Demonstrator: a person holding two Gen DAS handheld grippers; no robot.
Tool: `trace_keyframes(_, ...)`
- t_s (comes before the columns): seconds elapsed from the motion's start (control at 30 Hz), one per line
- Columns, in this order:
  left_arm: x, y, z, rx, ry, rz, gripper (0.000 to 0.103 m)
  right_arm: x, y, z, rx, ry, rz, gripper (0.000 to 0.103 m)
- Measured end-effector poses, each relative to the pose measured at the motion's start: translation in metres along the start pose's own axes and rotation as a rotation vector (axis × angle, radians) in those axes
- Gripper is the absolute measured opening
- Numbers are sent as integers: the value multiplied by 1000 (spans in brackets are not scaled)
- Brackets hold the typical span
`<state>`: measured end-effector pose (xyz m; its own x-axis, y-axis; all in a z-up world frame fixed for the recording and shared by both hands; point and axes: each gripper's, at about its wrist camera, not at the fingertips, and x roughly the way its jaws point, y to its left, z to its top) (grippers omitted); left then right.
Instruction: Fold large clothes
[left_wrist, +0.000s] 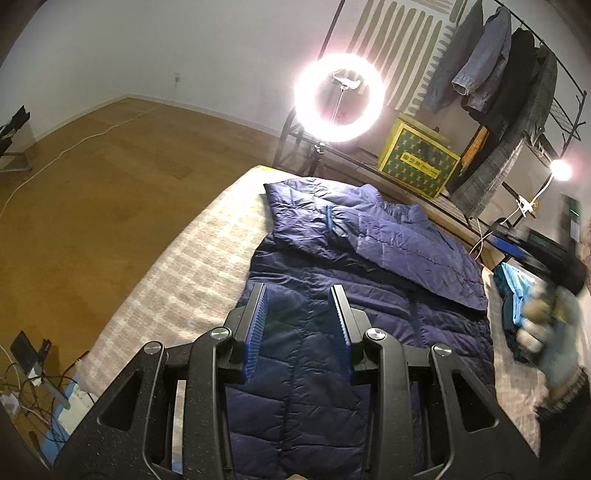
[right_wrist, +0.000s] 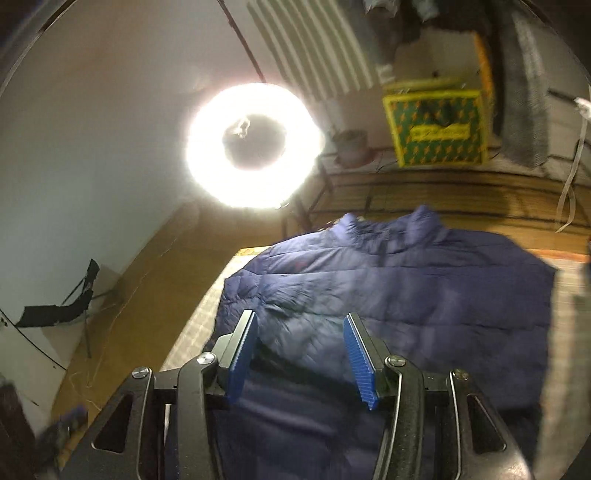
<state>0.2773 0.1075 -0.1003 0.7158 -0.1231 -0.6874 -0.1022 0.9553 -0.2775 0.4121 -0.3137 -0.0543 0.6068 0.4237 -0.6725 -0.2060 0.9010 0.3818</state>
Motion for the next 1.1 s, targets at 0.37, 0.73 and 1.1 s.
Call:
trace_keyframes(0.37, 1, 33, -34, 19, 111, -29, 36, -157, -58, -111, 97, -33, -151, 58)
trace_keyframes(0.73, 24, 60, -100, 35, 328, -53, 50, -225, -120, -230, 171, 41, -257, 70)
trace_keyframes(1.1, 39, 95, -148, -35, 459, -27, 51, -213, -137, -308, 224, 151, -201, 75)
